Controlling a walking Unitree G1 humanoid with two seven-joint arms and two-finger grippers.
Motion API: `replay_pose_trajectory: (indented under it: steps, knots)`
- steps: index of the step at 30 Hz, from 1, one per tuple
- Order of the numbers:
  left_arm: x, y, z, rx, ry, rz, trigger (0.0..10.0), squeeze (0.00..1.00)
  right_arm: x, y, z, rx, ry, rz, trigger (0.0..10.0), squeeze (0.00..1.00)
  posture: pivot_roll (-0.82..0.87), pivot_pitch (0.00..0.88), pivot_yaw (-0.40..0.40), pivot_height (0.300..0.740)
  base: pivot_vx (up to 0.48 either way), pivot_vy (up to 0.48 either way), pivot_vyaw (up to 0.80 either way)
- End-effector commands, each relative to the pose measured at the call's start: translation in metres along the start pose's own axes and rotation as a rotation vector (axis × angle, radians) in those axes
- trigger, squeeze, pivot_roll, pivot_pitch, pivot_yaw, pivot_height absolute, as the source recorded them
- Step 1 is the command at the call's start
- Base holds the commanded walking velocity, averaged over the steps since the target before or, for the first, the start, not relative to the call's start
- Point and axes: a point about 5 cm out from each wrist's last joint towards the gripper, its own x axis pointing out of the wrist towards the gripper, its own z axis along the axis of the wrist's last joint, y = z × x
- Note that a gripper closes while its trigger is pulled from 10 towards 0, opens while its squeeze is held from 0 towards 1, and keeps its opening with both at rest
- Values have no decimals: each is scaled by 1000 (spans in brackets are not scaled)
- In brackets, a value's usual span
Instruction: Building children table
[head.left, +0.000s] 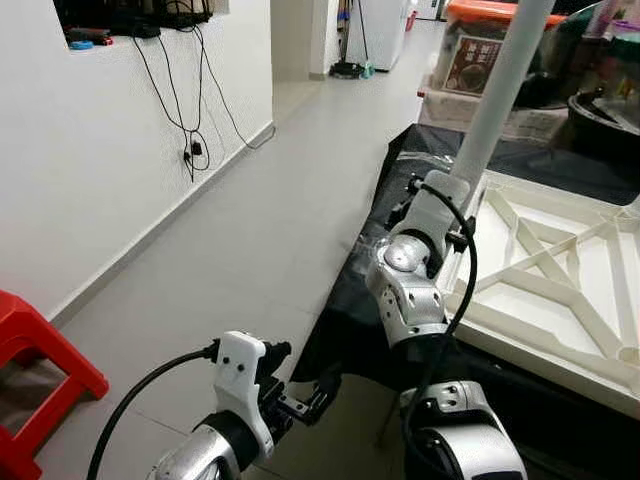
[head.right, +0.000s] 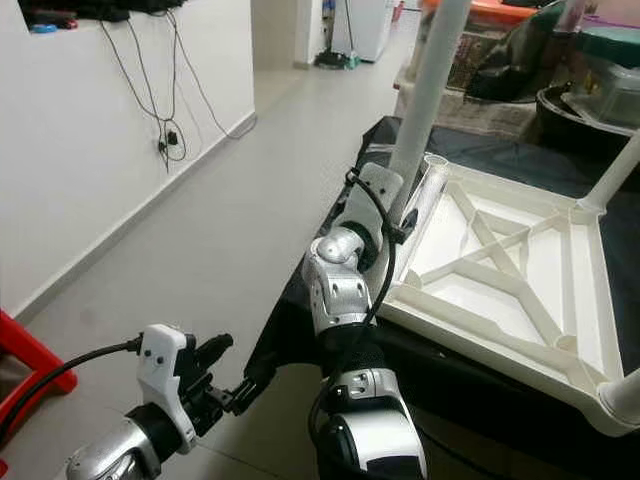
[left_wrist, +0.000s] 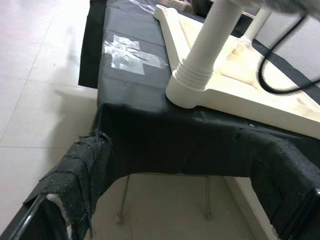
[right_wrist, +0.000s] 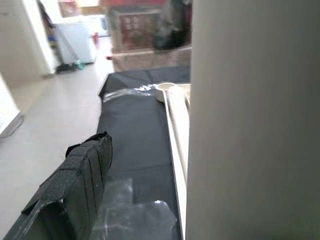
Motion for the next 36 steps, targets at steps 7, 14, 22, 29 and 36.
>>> replay_pose_trajectory:
  steps: [7, 14, 22, 29, 36]
  knots:
    - [2, 5, -3, 8, 8, 2, 10000, 0, -3, -14, -19, -64, 43, 128, 10000, 0, 75, 22, -61, 740, 0, 0, 0]
    - [4, 7, -3, 16, 3, 0, 10000, 0, -8, -27, -20, -71, 37, 183, 10000, 0, 76, 9, -60, 740, 0, 0, 0]
    - [4, 12, -6, 24, 8, 9, 10000, 0, -22, -46, -31, -112, 46, 265, 10000, 0, 68, 0, -54, 740, 0, 0, 0]
    - [5, 14, -6, 27, 7, 8, 10000, 0, -39, -66, -46, -140, 67, 356, 10000, 0, 66, 0, -51, 740, 0, 0, 0]
    - [3, 17, -11, 28, 20, 26, 10000, 0, -61, -89, -63, -167, 109, 477, 10000, 0, 62, 0, -44, 740, 0, 0, 0]
